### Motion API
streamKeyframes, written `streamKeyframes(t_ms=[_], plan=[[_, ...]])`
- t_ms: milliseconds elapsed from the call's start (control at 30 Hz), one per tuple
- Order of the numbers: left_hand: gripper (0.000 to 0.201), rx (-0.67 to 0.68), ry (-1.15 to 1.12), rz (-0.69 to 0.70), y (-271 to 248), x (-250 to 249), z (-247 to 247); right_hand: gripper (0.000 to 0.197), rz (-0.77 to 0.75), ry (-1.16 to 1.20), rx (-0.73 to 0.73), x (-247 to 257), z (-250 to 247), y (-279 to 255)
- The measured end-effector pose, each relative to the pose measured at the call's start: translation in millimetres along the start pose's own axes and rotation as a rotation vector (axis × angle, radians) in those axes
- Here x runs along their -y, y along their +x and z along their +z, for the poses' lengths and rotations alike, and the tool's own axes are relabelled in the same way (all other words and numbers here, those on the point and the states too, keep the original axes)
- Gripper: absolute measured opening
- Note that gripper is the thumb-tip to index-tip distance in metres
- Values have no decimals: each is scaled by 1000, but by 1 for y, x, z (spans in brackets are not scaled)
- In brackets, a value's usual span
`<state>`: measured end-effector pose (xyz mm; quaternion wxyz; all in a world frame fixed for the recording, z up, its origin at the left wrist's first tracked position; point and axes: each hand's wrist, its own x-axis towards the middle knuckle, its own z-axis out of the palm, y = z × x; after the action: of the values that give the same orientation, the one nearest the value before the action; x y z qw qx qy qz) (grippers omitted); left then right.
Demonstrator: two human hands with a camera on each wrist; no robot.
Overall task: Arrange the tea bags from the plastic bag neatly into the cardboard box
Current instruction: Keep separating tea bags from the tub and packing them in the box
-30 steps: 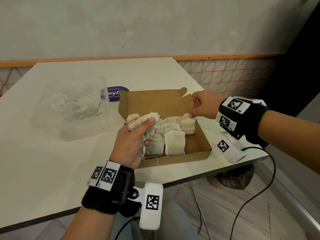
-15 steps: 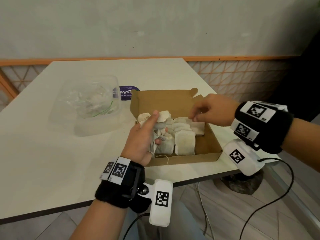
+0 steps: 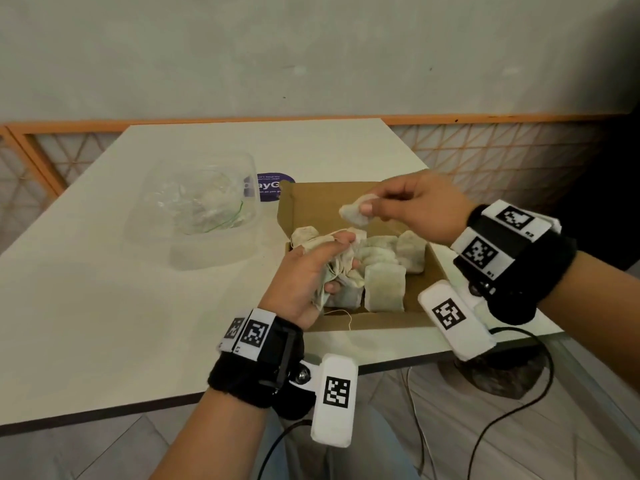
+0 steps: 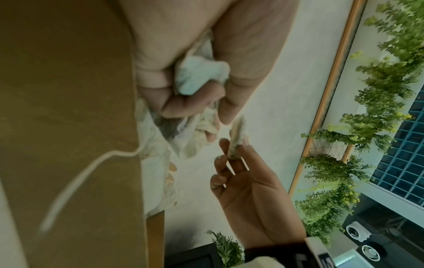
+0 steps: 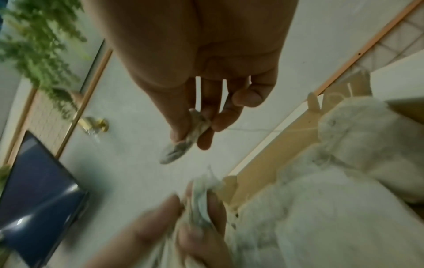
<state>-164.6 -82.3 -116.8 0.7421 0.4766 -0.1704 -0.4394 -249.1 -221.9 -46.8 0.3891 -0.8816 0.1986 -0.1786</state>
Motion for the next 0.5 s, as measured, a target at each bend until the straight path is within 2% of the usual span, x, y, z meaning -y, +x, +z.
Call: streamKeyframes(t_ms=[67,167,300,400,500], plan=[[19,-23,-16,-3,1,-1,0,17,12,20,-19,2,-9,0],[26,-66,-46,25,4,0,-1,13,12,15,17,3,-18,0],[21,-119,-81,33,6,3,-1,9,17,-72,233,4,-16,-4],[13,-94,-124,44,5,2,-1,4,34,-146,424,6,-11,-9],[9,-72,-168,55,3,0,-2,5,34,-223,459,4,-2,-14]])
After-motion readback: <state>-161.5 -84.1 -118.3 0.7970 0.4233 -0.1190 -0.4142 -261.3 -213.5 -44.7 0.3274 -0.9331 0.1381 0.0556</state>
